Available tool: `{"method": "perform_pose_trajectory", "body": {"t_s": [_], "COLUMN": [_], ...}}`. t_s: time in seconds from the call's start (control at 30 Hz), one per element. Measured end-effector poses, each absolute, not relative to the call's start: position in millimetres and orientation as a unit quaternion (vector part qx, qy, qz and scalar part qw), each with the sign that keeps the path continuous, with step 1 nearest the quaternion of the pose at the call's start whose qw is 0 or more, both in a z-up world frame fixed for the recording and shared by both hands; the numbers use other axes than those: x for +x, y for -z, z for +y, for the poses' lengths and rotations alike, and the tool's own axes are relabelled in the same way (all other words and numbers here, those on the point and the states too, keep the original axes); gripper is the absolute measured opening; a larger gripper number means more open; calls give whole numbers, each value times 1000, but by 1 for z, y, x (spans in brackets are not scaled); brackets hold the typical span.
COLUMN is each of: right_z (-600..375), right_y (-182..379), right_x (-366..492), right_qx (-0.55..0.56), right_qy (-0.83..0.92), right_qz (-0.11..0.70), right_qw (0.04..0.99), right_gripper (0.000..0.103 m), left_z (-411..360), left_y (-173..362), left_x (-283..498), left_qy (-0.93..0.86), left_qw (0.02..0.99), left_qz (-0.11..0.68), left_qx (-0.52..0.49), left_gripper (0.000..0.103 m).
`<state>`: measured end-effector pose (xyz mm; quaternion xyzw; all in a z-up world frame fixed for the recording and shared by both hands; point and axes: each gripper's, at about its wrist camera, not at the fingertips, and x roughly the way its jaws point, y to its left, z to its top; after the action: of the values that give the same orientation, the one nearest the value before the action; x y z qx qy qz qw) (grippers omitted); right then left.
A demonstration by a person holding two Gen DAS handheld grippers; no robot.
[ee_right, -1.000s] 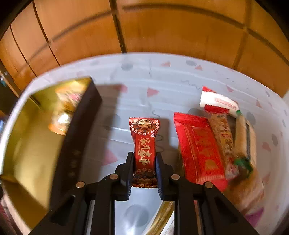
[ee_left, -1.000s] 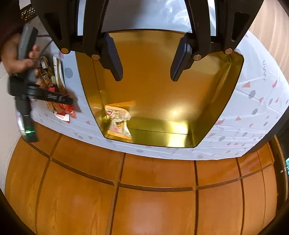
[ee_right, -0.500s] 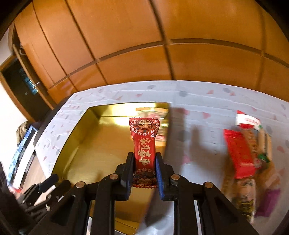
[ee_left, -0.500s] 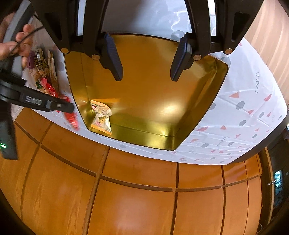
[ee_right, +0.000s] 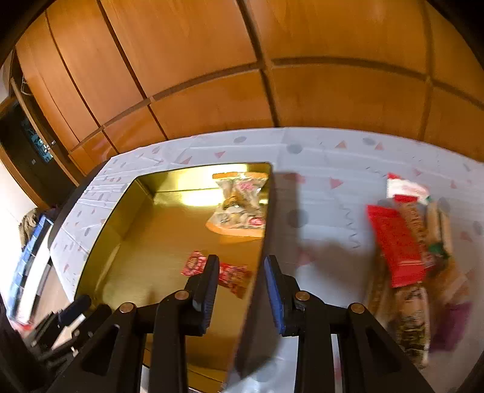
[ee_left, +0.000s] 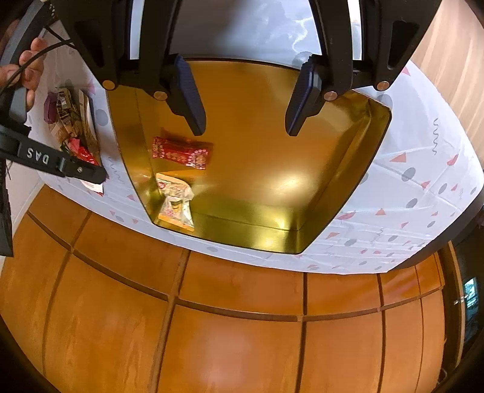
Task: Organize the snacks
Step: 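Carry the red wrapped candy into the gold tin and release it with the right gripper, then grasp the long brown-and-white snack bar with the left gripper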
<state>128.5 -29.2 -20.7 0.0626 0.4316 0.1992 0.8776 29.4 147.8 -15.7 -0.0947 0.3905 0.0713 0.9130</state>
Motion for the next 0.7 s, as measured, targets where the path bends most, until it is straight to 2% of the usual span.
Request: {"method": "perform_pose_trajectory", "body": {"t_s": [0.13,0.27,0.7], "right_z": [-45,-64,-153], "right_y": [15,11,-9], "right_x": [118,109,99], "right_qx": [40,28,4], "right_qy": [-192,-181,-106], "right_qz": [420,410,384], "right_qw": [886,894,917], "right_gripper": [32,42,51], "left_z": [139,128,93], "left_y": [14,11,5], "left_x": [29,30,32], "left_qy": [-65,-54,-22], "left_qw": [915,916,919], "left_qz": [391,391,393], "left_qx": [-82,-68,-26], "left_gripper": [55,55,55]}}
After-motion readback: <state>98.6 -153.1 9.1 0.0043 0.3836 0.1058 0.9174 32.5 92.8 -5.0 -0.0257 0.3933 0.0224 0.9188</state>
